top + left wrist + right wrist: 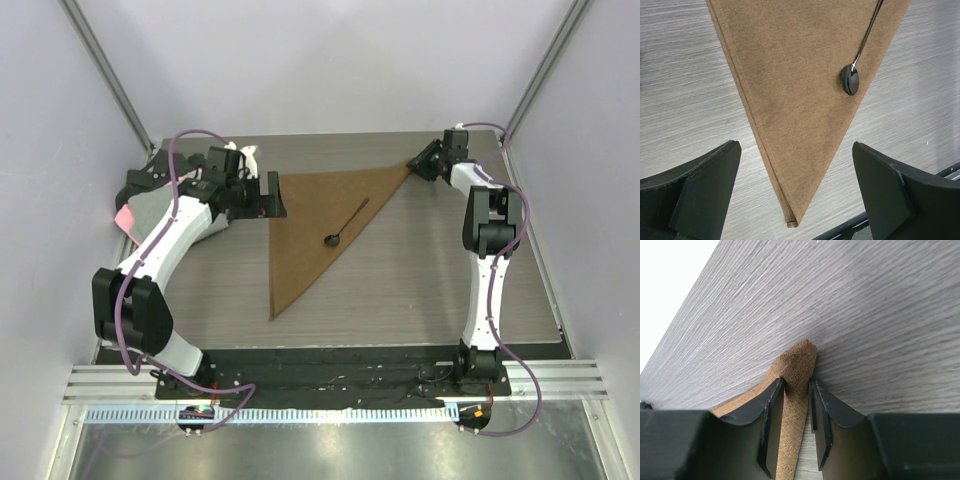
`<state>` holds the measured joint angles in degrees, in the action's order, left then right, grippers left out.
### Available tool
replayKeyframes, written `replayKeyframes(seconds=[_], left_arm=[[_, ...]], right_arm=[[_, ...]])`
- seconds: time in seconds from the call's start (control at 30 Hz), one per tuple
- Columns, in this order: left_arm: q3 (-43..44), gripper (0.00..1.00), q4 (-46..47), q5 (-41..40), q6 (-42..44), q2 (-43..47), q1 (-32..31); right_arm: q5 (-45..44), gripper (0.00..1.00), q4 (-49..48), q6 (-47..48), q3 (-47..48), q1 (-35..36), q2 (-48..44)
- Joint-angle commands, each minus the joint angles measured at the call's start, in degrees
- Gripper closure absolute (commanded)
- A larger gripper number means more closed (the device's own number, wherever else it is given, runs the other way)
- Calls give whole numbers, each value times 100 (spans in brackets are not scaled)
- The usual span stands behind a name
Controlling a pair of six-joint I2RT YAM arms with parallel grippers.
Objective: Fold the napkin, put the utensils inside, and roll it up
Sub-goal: Fold the napkin
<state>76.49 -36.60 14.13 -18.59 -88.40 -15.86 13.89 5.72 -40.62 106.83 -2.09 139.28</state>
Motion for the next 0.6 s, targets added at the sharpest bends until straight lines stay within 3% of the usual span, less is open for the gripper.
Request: replayKeyframes(seconds=[0.0,0.17,0.3,0.57], left_arm=[[200,0,197,125,57,-19,56],[191,0,197,143,57,-11,91],[182,0,206,178,57,-2,118],[174,0,223,239,48,-11,162]], right_arm=[[-413,66,957,265,110,33,459],[-457,69,1107,353,233,86,538],[-484,80,1142,353,277,103,521],[-475,90,1169,318,321,121,459]])
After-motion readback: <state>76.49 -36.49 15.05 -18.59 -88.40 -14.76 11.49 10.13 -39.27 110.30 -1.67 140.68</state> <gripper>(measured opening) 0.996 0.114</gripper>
